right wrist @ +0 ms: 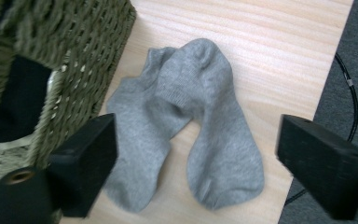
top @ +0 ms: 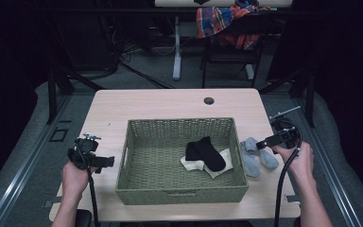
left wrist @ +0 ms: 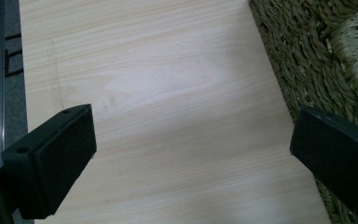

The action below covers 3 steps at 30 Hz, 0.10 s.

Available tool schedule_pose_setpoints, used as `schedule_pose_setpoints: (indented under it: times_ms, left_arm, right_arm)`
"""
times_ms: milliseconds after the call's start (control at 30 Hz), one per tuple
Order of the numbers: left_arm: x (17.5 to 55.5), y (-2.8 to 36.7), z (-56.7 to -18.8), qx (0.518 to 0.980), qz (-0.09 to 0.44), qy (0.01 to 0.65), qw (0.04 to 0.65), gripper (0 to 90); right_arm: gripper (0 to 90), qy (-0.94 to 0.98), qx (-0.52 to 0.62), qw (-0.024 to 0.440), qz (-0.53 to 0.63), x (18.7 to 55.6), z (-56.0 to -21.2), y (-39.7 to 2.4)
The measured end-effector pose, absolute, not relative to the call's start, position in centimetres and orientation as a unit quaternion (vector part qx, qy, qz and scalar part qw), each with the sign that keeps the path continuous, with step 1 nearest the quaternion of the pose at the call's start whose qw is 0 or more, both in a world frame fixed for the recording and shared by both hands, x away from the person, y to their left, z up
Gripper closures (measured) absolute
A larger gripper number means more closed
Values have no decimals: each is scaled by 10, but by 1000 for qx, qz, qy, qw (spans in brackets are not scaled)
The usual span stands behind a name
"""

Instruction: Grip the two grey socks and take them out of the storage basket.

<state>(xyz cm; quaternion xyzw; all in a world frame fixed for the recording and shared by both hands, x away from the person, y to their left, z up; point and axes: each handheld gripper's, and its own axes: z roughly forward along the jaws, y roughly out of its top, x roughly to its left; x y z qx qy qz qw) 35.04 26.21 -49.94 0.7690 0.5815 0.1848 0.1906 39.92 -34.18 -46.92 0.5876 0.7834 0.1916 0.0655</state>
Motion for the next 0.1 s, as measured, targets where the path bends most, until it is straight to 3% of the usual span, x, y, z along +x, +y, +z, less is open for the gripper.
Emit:
schedule_pose_setpoints:
  times_ms: [100]
  left_arm:
    - [351,262,-499,770,184,581,189,4]
  right_arm:
    - [0,786,586,65,187,391,-470,-344]
